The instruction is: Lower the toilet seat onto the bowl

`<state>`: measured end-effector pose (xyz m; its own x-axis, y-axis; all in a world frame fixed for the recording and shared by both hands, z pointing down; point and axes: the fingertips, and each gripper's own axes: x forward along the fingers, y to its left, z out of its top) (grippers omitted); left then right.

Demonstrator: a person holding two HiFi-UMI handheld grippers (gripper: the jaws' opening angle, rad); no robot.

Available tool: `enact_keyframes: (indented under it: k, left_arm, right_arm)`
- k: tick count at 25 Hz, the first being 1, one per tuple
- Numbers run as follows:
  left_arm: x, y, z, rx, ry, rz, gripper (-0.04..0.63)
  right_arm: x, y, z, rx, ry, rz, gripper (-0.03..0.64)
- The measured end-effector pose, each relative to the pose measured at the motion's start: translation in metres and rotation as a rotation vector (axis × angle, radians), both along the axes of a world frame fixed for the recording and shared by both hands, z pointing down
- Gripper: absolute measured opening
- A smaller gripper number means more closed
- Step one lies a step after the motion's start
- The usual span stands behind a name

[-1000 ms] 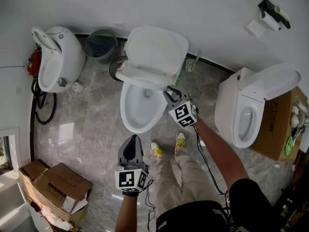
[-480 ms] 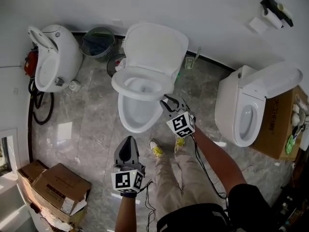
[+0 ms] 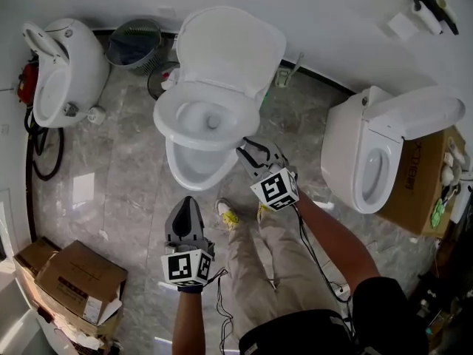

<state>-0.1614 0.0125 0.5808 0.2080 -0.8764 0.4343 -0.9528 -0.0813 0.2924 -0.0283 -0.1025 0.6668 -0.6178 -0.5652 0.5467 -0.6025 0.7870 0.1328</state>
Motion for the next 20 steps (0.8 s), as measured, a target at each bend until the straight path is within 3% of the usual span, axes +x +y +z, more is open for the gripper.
enact_keyframes:
  k: [20]
  left_arm:
    - [-0.001, 0.018, 0.02, -0.036, 0.011, -0.015, 0.011]
  right_arm:
    - [-0.016, 0.047, 0.031, -0.068, 0.01, -0.076, 0.106]
